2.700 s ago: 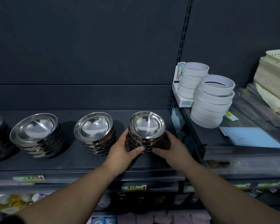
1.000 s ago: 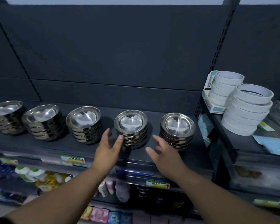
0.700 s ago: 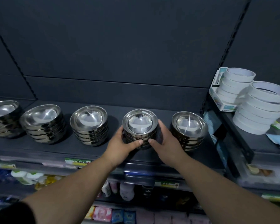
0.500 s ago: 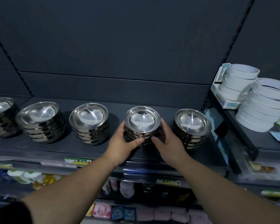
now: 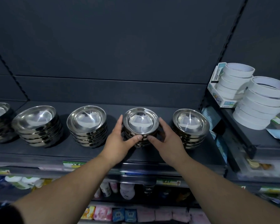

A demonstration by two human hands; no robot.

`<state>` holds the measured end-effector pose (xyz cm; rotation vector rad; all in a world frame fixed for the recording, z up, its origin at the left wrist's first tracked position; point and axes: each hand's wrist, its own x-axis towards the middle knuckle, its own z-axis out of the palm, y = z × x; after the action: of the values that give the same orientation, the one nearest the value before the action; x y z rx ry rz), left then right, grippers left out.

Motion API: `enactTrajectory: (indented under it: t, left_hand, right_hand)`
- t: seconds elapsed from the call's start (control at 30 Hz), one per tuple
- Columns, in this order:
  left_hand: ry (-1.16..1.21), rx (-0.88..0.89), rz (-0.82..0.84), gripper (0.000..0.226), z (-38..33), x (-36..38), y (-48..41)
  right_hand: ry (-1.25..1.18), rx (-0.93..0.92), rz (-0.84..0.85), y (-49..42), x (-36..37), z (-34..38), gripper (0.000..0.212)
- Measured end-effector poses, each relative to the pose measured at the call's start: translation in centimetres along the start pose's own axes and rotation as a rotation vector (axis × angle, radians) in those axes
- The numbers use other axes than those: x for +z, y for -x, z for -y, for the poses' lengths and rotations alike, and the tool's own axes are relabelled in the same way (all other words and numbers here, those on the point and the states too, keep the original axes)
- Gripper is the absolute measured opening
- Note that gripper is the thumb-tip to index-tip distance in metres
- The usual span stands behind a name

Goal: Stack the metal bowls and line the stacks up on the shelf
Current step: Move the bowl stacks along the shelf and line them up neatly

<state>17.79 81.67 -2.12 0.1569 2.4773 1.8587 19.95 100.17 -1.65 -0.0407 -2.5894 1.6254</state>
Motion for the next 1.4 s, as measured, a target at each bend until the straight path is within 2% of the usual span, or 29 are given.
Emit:
enactTrajectory:
  t: [0.2, 0.33, 0.47, 0.63, 0.7, 0.77, 0.87, 0.9, 0.97, 1.07, 1.13, 1.3, 1.4]
  left_hand:
    - [-0.003, 0.007, -0.003, 0.101, 0.5, -0.1, -0.1]
    - [-0.005, 0.003, -0.012, 0.114, 0.5, -0.2, -0.2]
    - [-0.02, -0.01, -0.006, 0.113, 0.2, -0.2, -0.2]
    - [-0.131, -0.029, -0.035, 0.118, -0.4, -0.2, 0.6]
    - [-0.207, -0.01, -0.099, 0.116, -1.2, 0.1, 1.1]
    - [-0.274, 0.107, -0.2, 0.104, -2.4, 0.5, 1.7]
    - [-0.354, 0.47, -0.28, 0.067, -4.4, 2.0, 2.5]
    - [-0.366, 0.559, -0.252, 0.057, -4.9, 2.7, 2.7]
    - [-0.347, 0.609, -0.115, 0.048, -5.5, 4.8, 3.3]
    - [-0.312, 0.414, 0.094, 0.054, -5.8, 8.4, 3.4]
    - [-0.281, 0.225, 0.144, 0.062, -5.7, 10.1, 2.7]
    - [-0.233, -0.012, 0.137, 0.065, -6.7, 12.1, 0.5]
    - [-0.187, -0.065, 0.134, 0.062, -7.1, 13.0, 0.3]
  right_hand:
    - [0.017, -0.03, -0.008, 0.1, -0.1, 0.2, 0.081]
    - [-0.006, -0.028, -0.017, 0.2, 0.0, 0.5, 0.078]
    - [-0.017, -0.029, -0.012, 0.3, 0.1, 0.6, 0.078]
    - [0.061, -0.05, -0.005, 0.9, -0.2, 0.5, 0.086]
    - [0.05, -0.1, -0.053, 1.6, -0.5, 0.6, 0.081]
    - [0.016, -0.174, -0.138, 2.2, -1.6, 1.1, 0.068]
    - [0.033, -0.283, -0.396, 2.6, -4.6, 2.0, 0.049]
    - [0.042, -0.277, -0.469, 2.5, -5.6, 2.1, 0.045]
    - [0.072, -0.206, -0.508, 2.5, -7.5, 1.7, 0.044]
    - [0.159, -0.03, -0.384, 2.6, -9.5, -0.1, 0.066]
    - [0.197, 0.029, -0.288, 3.0, -10.4, -1.1, 0.084]
    - [0.214, 0.061, -0.135, 2.8, -11.6, -2.9, 0.094]
    - [0.2, 0.062, -0.124, 2.0, -11.8, -3.6, 0.088]
